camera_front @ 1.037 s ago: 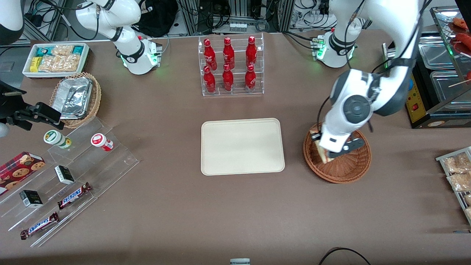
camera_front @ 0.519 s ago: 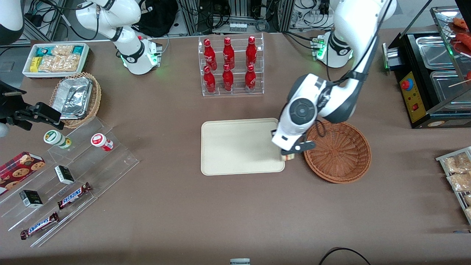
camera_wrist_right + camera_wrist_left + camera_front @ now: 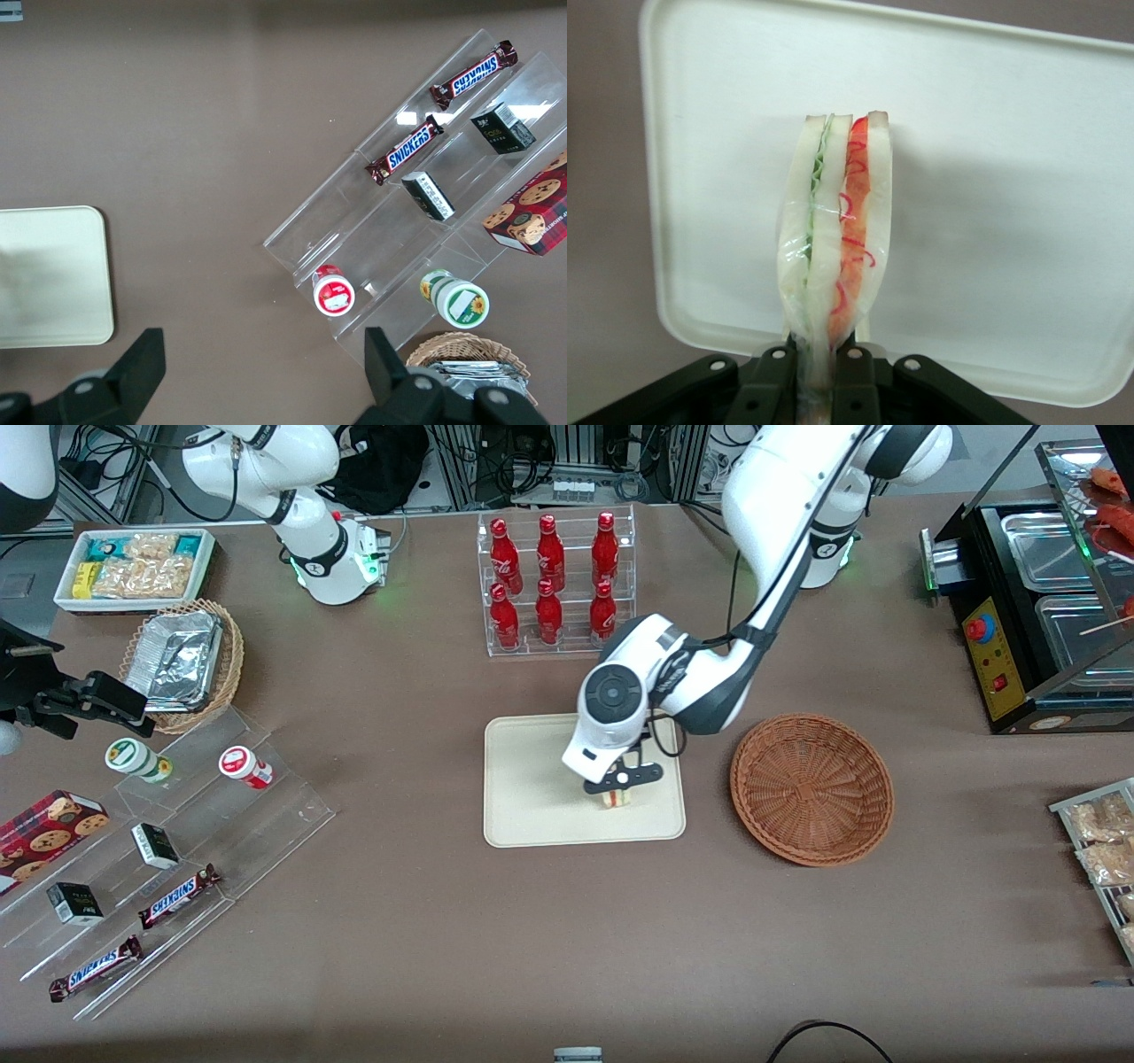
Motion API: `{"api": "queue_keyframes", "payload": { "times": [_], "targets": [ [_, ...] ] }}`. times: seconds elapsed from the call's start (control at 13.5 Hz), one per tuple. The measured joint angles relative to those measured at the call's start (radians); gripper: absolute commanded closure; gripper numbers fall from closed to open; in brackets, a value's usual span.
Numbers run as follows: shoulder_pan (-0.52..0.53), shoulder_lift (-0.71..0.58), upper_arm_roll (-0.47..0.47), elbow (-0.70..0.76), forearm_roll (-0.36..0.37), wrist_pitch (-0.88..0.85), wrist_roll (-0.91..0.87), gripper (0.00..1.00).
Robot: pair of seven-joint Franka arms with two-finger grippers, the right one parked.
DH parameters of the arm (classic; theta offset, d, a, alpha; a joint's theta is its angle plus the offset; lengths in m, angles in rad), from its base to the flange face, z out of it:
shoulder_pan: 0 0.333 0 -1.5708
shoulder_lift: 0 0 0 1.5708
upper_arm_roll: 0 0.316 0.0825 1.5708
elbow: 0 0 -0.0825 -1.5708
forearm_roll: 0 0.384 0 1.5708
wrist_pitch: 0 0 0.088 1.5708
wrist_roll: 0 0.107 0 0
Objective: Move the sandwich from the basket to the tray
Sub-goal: 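Lower the sandwich onto the tray and open the left gripper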
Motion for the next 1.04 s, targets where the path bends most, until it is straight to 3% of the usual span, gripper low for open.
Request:
{"api": "queue_keyframes", "payload": {
  "times": [0.67,0.81,0.89,0.96,1.04],
  "targets": [
    [-0.021,0.074,0.0,0.045,-0.001,0.118,-0.027,0.99],
    [-0.021,0.08,0.0,0.045,-0.001,0.135,-0.028,0.94],
    [-0.021,0.082,0.0,0.045,-0.001,0.138,-0.028,0.78],
    [-0.022,0.084,0.0,0.045,-0.001,0.14,-0.028,0.32],
    [-0.022,0.086,-0.002,0.045,-0.002,0.141,-0.029,0.0]
  ]
}}
